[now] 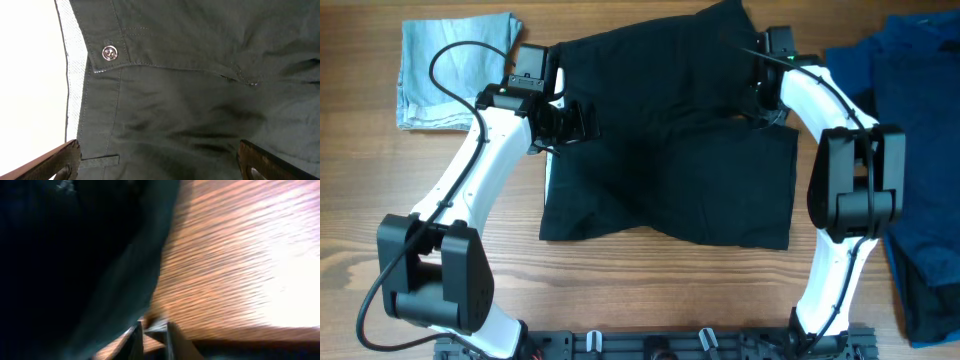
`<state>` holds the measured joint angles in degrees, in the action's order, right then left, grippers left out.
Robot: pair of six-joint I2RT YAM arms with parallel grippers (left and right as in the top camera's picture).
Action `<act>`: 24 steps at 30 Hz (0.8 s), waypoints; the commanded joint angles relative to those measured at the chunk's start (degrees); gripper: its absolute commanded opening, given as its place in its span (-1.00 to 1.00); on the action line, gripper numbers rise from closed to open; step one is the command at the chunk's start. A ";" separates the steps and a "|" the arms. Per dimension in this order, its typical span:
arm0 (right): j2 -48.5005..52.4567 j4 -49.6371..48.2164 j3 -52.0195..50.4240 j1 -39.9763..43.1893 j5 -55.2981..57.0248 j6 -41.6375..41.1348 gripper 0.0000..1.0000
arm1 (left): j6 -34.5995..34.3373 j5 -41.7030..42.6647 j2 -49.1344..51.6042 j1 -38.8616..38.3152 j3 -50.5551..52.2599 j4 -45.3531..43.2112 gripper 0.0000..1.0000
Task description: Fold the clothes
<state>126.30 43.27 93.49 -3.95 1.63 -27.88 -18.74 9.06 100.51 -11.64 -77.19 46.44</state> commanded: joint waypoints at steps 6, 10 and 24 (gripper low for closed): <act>-13.51 -4.70 0.81 4.26 -8.96 19.08 -0.17 | 0.26 0.48 0.66 -0.11 0.37 0.04 0.99; -15.50 -8.90 0.79 3.39 -11.17 20.37 -0.91 | 0.26 0.48 0.66 -0.11 0.37 0.02 1.00; 0.92 -11.65 0.57 2.89 -8.09 23.85 -0.91 | 0.26 0.48 0.66 -0.11 0.37 0.02 0.99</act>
<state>122.56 31.11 93.91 -1.15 -7.66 -5.26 -18.74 9.06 100.51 -11.64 -77.19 46.44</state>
